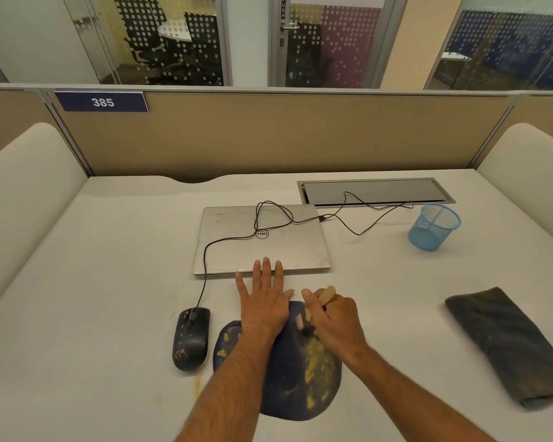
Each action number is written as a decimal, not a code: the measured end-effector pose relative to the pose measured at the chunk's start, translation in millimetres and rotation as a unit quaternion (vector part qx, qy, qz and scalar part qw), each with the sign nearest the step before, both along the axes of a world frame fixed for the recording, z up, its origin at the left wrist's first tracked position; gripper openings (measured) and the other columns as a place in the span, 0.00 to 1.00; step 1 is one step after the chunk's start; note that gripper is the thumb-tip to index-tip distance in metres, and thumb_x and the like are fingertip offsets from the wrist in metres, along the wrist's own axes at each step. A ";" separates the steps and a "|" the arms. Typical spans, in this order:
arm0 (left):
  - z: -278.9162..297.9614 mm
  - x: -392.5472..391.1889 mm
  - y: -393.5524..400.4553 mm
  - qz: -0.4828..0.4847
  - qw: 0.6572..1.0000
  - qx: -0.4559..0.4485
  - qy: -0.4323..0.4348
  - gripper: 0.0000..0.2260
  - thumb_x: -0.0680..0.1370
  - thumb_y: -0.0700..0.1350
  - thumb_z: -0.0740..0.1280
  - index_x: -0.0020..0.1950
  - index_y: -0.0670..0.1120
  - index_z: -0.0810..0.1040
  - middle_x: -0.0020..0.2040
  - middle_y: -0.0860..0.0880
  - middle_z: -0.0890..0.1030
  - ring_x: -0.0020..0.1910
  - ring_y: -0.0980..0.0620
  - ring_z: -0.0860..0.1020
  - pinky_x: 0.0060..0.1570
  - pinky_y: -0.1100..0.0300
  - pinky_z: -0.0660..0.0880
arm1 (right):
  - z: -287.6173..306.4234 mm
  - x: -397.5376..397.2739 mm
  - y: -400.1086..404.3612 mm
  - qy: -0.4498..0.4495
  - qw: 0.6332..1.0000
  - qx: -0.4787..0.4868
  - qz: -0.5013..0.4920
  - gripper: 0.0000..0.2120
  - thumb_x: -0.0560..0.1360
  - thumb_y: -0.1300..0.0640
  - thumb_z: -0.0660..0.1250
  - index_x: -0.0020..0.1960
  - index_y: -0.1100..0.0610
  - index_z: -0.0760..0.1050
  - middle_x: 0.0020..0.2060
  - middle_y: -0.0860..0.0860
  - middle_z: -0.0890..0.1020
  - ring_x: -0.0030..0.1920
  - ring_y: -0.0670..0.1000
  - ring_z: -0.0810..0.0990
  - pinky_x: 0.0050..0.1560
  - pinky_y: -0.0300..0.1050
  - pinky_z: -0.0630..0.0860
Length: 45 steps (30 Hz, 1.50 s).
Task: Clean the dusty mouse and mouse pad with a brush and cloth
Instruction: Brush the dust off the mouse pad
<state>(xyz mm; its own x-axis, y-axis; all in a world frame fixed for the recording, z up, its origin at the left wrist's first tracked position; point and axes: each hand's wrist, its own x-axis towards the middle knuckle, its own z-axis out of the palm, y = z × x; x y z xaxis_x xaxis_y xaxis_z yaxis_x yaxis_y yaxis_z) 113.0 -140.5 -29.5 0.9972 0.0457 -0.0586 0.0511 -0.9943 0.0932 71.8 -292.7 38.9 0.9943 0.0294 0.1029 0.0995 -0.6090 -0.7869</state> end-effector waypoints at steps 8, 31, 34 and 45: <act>1.4 -0.1 -1.0 0.002 1.000 0.002 0.002 0.28 0.82 0.62 0.37 0.75 0.51 0.27 0.79 0.45 0.32 0.77 0.43 0.31 0.63 0.35 0.21 | -4.3 -8.9 0.8 0.054 0.998 0.013 -0.002 0.21 0.74 0.37 0.57 0.31 0.49 0.74 0.26 0.46 0.78 0.29 0.47 0.79 0.30 0.31 0.72; 5.5 -25.8 -10.1 -0.139 0.988 0.054 -0.030 0.26 0.82 0.63 0.39 0.80 0.59 0.42 0.82 0.47 0.39 0.78 0.43 0.32 0.69 0.36 0.25 | 3.5 0.1 -45.3 0.022 0.989 0.084 -0.116 0.18 0.78 0.47 0.63 0.37 0.56 0.81 0.28 0.48 0.81 0.30 0.50 0.81 0.34 0.51 0.82; 4.3 -23.0 -9.3 -0.109 0.992 0.064 -0.027 0.26 0.82 0.63 0.37 0.80 0.60 0.42 0.81 0.45 0.37 0.77 0.42 0.30 0.69 0.34 0.27 | -0.8 -1.0 -46.5 0.008 0.993 0.062 -0.103 0.19 0.78 0.47 0.64 0.36 0.59 0.80 0.28 0.51 0.81 0.29 0.52 0.81 0.33 0.53 0.82; 4.4 -21.1 -10.6 -0.070 0.997 0.029 0.001 0.24 0.83 0.63 0.45 0.78 0.59 0.58 0.82 0.46 0.50 0.79 0.42 0.37 0.67 0.36 0.25 | -10.2 -8.3 -52.4 -0.025 0.999 -0.006 -0.034 0.23 0.76 0.41 0.58 0.35 0.58 0.77 0.28 0.51 0.81 0.29 0.52 0.79 0.31 0.46 0.78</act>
